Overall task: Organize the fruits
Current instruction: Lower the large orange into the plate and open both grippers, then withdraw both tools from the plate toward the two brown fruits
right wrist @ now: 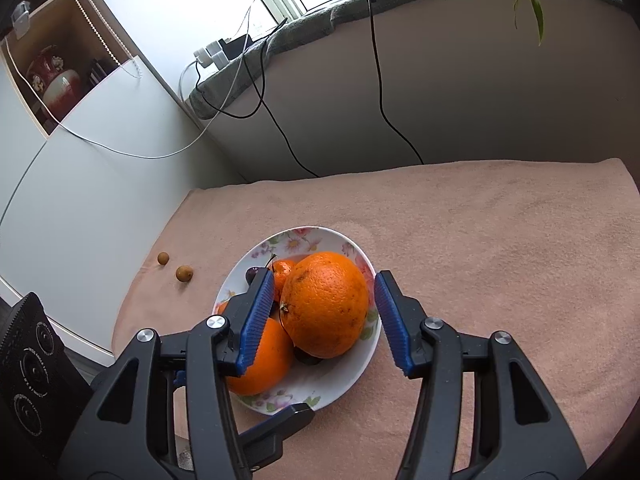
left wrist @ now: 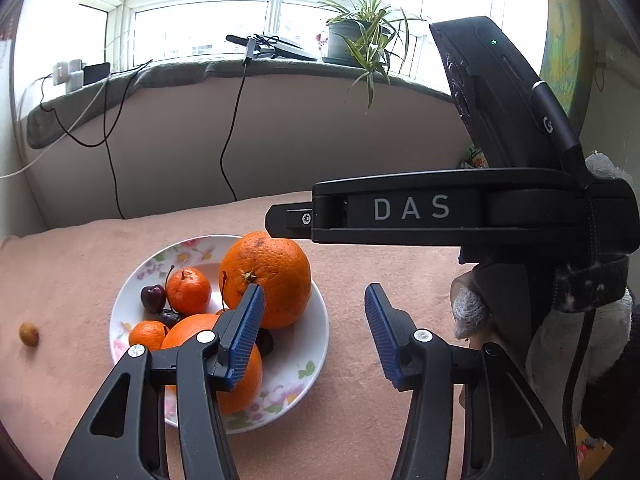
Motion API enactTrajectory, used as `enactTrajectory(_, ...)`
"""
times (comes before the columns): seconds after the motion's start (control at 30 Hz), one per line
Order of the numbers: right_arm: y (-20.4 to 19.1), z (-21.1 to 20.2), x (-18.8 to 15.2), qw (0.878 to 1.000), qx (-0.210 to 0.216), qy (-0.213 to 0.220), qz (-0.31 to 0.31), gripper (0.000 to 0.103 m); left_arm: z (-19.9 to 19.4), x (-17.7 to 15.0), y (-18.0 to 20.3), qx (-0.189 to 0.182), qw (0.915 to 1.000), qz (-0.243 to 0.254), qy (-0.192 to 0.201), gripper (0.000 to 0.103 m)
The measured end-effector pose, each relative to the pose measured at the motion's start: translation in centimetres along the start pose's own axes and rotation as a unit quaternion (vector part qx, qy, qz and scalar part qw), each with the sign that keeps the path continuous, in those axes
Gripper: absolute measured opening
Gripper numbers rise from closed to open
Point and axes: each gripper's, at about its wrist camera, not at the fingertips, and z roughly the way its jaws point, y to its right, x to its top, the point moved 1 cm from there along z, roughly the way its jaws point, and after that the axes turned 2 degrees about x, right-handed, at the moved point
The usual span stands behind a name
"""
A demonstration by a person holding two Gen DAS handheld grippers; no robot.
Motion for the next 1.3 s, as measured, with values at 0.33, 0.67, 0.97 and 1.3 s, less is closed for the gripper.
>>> enactTrajectory(0.33,-1.8,-2.4,-0.6,0.998,-0.041,0.029,-0.025,0.068,-3.0,-0.9,-1.3,-0.010,0.9999,0.002,0.009,0.070)
enactTrajectory(0.67,-5.0,-3.9,-1.8,0.995,-0.063,0.050,-0.056,0.078,-6.1,-2.9,-5.3,0.001,0.9998,-0.017,0.009,0.071)
enactTrajectory(0.97,-9.2,-2.5,-2.8,0.994,-0.050,0.050,-0.080,0.078,-8.8,-4.4,-11.6,0.049,0.9971,-0.057,0.013,0.071)
enactTrajectory(1.3,-15.8,0.0,-3.3,0.992,0.001,0.048,-0.119,0.078,-11.1,-6.2,-20.5,0.114,0.9860,-0.121,0.018,0.071)
